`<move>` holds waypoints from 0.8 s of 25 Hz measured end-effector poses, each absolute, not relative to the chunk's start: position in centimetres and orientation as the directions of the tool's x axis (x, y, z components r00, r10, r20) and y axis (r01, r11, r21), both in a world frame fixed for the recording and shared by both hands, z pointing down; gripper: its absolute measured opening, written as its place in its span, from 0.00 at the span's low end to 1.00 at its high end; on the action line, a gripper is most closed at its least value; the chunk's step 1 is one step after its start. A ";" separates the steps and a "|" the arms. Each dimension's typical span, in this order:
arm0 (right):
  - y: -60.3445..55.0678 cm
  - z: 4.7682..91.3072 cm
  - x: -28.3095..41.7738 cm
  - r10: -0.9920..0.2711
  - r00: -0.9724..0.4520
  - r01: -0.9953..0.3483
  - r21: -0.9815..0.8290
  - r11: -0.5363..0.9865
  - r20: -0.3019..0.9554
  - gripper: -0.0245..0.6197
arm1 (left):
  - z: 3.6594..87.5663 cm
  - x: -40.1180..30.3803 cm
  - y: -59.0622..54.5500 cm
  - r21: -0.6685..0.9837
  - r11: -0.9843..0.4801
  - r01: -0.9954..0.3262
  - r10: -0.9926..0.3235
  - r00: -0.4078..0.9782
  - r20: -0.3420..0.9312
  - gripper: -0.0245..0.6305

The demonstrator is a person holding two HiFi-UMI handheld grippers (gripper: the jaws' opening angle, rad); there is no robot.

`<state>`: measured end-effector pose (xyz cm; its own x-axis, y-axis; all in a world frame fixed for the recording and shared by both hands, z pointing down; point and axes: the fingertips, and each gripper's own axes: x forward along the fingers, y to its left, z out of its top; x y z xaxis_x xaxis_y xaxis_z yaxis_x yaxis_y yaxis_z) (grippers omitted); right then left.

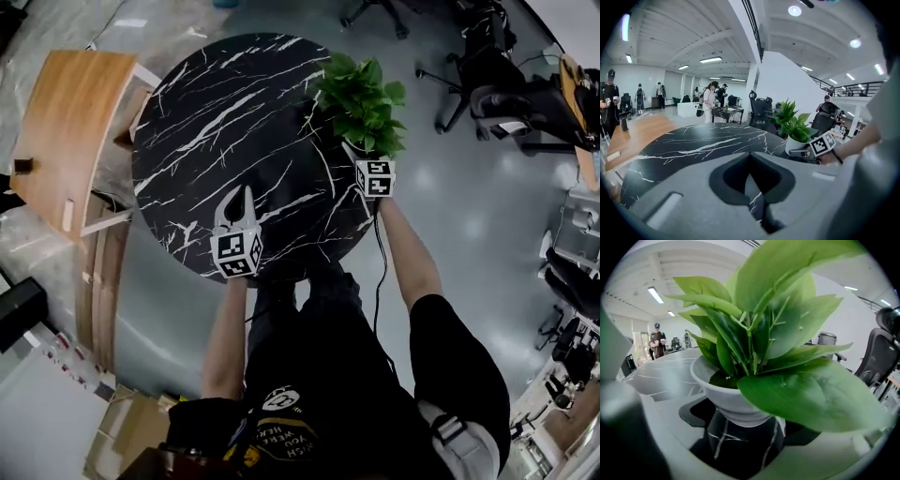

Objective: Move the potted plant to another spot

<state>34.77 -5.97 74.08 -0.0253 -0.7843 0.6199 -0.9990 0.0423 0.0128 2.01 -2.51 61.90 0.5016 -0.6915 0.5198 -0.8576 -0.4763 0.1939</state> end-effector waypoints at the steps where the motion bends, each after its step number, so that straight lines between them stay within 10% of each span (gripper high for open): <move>1: -6.3 74.0 36.4 -0.786 0.000 -1.000 0.020 0.016 0.618 0.73 | 61.9 2.2 -2.5 0.191 -0.481 -0.856 -0.688 0.503 0.523 0.04; 18: -0.8 75.0 36.6 -0.751 -0.009 -0.999 -0.045 -0.027 0.660 0.77 | 61.1 3.9 -2.6 0.189 -0.517 -0.835 -0.658 0.529 0.535 0.04; 20: 1.7 73.5 35.3 -0.755 -0.020 -0.993 -0.102 -0.062 0.655 0.63 | 60.4 4.4 -2.1 0.187 -0.531 -0.827 -0.653 0.539 0.532 0.04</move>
<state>35.31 1.75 73.47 -0.0196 -0.7551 0.6553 -0.9929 -0.0624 -0.1016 4.44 -2.14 60.44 0.5394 -0.6527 0.5320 -0.8266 -0.5309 0.1868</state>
